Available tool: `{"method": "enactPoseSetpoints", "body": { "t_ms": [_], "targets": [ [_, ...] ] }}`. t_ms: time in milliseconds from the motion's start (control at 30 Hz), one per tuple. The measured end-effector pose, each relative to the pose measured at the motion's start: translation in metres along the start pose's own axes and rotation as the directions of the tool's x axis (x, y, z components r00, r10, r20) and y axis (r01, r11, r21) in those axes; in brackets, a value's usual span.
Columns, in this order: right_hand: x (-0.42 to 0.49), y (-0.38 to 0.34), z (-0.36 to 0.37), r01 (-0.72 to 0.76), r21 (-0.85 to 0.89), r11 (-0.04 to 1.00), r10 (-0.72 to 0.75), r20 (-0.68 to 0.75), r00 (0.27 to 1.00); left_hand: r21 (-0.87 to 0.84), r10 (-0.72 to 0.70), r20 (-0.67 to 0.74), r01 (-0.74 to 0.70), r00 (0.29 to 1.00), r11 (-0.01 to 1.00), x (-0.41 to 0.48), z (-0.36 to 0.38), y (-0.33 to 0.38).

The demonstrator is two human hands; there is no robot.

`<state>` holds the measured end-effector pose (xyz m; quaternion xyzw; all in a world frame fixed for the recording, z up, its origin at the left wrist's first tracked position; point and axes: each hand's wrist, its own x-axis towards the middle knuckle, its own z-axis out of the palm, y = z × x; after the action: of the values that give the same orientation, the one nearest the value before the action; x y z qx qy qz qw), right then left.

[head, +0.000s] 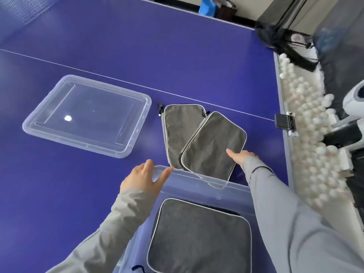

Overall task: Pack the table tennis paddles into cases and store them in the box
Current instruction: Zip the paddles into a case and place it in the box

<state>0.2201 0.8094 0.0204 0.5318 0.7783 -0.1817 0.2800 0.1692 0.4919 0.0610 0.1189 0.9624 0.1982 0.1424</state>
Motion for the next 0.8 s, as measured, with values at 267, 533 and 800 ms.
{"method": "enactPoseSetpoints", "body": {
  "t_ms": [267,533,800],
  "targets": [
    [0.007,-0.021,-0.002,0.048,0.623,0.781,0.077,-0.173,0.982,-0.025,-0.012,0.029,0.013,1.000,1.000,-0.001,-0.004,0.004],
    [-0.043,-0.036,-0.045,0.407,0.859,0.309,0.141,-0.465,0.874,-0.019,0.012,0.011,-0.012,1.000,1.000,-0.005,-0.012,0.009],
    [-0.159,-0.035,-0.066,0.584,0.803,-0.119,-0.049,-0.593,0.804,-0.811,-0.130,0.049,0.115,0.990,0.574,0.002,-0.035,-0.009]
  ]
}}
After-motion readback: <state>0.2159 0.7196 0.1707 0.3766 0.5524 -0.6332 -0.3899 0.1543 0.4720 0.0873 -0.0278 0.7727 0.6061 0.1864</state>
